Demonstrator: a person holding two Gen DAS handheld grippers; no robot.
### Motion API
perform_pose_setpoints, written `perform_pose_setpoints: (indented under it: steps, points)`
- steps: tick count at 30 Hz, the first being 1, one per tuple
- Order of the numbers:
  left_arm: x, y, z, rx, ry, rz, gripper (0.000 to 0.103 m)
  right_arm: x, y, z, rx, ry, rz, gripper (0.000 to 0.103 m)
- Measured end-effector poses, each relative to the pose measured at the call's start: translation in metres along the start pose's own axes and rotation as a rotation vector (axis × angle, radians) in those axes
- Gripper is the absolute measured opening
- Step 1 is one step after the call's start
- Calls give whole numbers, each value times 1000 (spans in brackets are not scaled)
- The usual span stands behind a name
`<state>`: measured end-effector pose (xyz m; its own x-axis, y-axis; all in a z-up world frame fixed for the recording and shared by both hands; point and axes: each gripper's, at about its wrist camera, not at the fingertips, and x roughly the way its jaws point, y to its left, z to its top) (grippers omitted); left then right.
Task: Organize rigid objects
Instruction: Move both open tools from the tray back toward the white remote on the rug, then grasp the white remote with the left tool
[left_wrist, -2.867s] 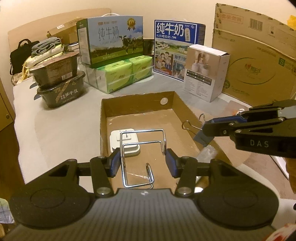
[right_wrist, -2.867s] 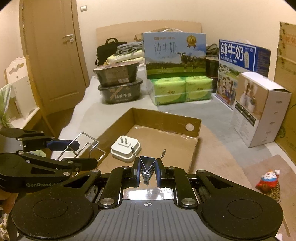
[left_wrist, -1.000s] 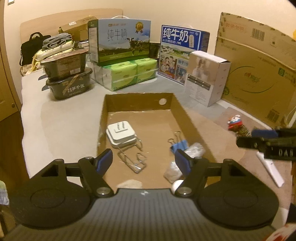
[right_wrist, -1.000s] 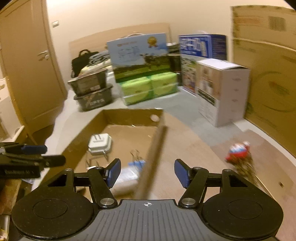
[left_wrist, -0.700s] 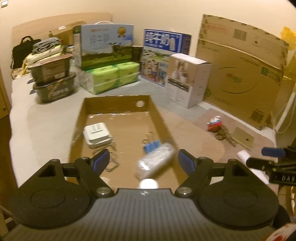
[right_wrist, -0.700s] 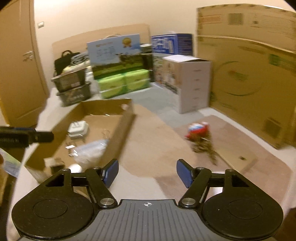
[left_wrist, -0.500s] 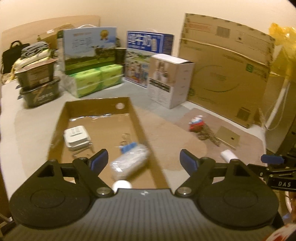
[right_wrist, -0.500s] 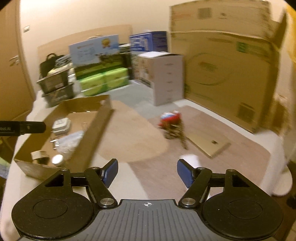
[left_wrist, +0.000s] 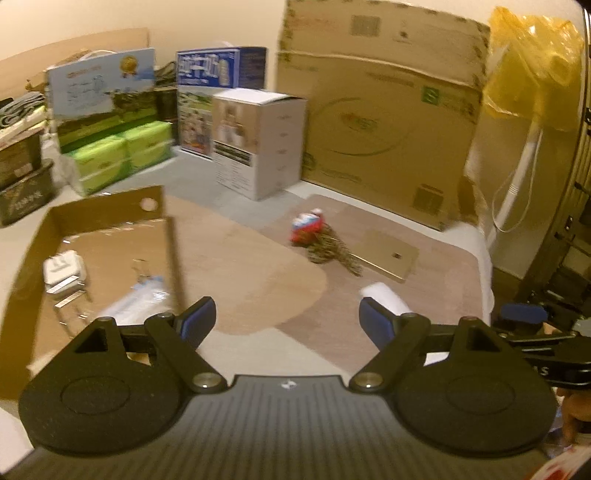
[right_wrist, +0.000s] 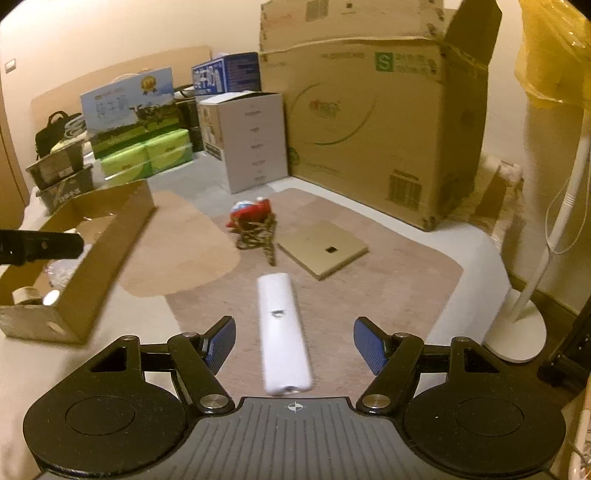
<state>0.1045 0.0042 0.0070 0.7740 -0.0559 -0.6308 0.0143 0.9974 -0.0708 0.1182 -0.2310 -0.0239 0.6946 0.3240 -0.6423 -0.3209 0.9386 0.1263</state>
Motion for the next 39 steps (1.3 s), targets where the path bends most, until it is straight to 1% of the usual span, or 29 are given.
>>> perform_pose_setpoints:
  steps: [8, 12, 17, 21, 28, 31, 33, 35, 37, 39]
  points:
    - [40, -51, -9, -34, 59, -10, 82, 15, -43, 4, -23, 2, 0, 71]
    - [61, -71, -13, -45, 73, 4, 79, 30, -62, 9, -68, 8, 43, 71]
    - [85, -93, -19, -65, 80, 15, 71, 54, -78, 16, -137, 12, 110, 70]
    - [103, -106, -24, -75, 95, 12, 68, 73, -90, 22, -189, 19, 155, 70]
    - [128, -118, -29, -98, 116, 30, 61, 99, -106, 30, -247, 24, 209, 70]
    - [137, -120, -31, -108, 130, 35, 57, 107, -110, 31, -264, 31, 220, 71]
    - [142, -120, -32, -110, 136, 36, 56, 112, -112, 32, -271, 35, 223, 70]
    - [146, -122, -32, -108, 140, 41, 48, 116, -113, 33, -270, 37, 224, 70]
    - [149, -123, -31, -103, 140, 46, 46, 118, -113, 33, -268, 38, 224, 70]
    - [150, -122, -30, -98, 135, 48, 41, 120, -113, 34, -268, 39, 226, 70]
